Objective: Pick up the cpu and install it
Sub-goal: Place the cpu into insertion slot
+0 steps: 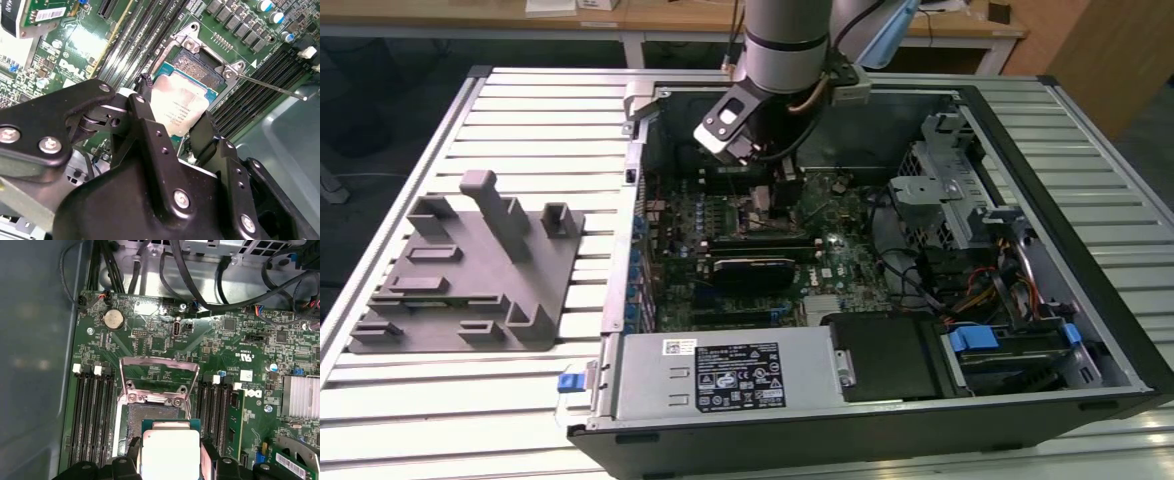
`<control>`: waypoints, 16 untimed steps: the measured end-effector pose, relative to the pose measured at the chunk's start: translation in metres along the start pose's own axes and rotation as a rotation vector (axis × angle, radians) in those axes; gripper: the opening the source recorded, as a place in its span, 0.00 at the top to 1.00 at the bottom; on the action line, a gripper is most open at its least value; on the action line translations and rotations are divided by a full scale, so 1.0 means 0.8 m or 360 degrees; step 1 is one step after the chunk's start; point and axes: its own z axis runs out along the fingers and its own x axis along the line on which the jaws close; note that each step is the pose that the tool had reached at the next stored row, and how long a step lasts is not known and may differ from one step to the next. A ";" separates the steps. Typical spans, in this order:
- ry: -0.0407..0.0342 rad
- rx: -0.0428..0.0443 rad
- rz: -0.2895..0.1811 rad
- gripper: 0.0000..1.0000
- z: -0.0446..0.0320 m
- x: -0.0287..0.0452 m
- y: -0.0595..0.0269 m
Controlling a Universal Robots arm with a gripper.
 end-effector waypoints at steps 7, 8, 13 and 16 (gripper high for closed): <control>0.0000 0.0000 0.0000 0.45 0.0069 0.0085 0.000; 0.0000 0.0000 0.0000 0.45 0.0084 0.0104 0.001; 0.0000 0.0000 0.0000 0.45 0.0227 0.0188 0.002; 0.0000 0.0000 0.0003 0.45 0.0266 0.0188 0.002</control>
